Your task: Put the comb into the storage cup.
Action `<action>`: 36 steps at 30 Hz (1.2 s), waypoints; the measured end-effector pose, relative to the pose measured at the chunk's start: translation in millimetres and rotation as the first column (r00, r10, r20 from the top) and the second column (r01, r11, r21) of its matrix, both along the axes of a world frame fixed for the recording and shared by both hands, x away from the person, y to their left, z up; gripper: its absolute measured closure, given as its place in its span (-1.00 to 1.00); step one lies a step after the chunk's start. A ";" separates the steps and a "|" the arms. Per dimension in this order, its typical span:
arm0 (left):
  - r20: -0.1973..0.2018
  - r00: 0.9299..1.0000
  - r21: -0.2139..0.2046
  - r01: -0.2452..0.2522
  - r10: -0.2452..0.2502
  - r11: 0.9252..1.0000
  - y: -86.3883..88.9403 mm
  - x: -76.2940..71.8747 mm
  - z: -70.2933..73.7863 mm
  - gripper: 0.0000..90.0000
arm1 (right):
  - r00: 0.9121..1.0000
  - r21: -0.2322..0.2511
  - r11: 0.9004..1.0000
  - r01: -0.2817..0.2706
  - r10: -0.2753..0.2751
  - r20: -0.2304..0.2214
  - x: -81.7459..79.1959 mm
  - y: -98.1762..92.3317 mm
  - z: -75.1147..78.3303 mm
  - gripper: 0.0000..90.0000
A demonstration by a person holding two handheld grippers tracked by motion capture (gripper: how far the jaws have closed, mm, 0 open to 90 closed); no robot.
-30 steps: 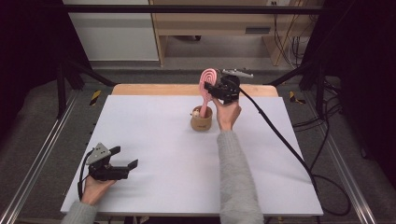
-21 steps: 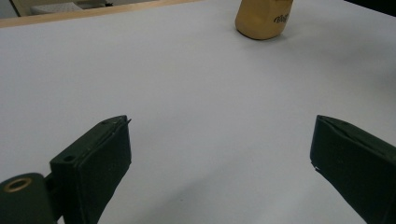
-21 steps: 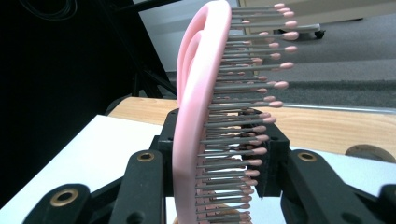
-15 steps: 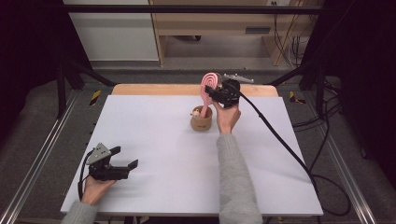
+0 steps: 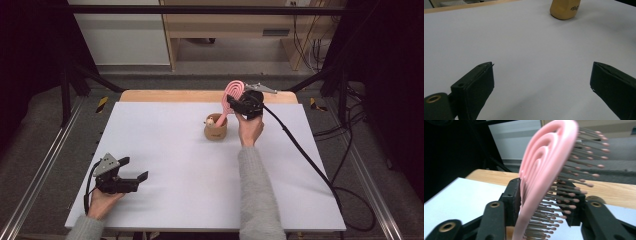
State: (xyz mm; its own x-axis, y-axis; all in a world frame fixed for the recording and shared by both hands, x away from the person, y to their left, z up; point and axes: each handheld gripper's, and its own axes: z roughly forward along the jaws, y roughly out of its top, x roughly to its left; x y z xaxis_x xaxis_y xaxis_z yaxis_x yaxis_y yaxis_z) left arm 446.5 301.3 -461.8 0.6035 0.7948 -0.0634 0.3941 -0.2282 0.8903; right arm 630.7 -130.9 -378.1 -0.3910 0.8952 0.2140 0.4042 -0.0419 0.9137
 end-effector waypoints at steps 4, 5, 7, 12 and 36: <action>-0.002 1.000 0.002 0.001 -0.001 1.000 -0.3 0.1 -0.2 -0.89 | 1.000 -0.024 1.000 0.003 -0.003 0.015 -0.7 -2.0 -3.6 0.00; -0.002 1.000 0.002 0.001 -0.001 1.000 -0.3 0.1 -0.2 -0.89 | 1.000 -0.024 1.000 0.003 -0.003 0.015 -0.7 -2.0 -3.6 0.00; -0.001 1.000 0.002 0.001 -0.001 1.000 -0.3 0.0 -0.2 -0.89 | 1.000 -0.038 0.999 0.005 -0.004 0.013 -0.6 -2.8 -5.8 -0.15; -0.001 1.000 0.001 0.000 0.000 1.000 -0.2 0.1 -0.2 -0.89 | 0.999 -0.088 0.996 -0.003 0.008 0.054 -3.2 -4.2 -11.1 -0.39; -0.007 1.000 0.005 -0.003 0.003 1.000 -0.8 -0.1 -0.5 -0.89 | 0.987 -0.136 0.984 -0.115 0.128 0.096 -45.2 -19.5 -8.2 -1.00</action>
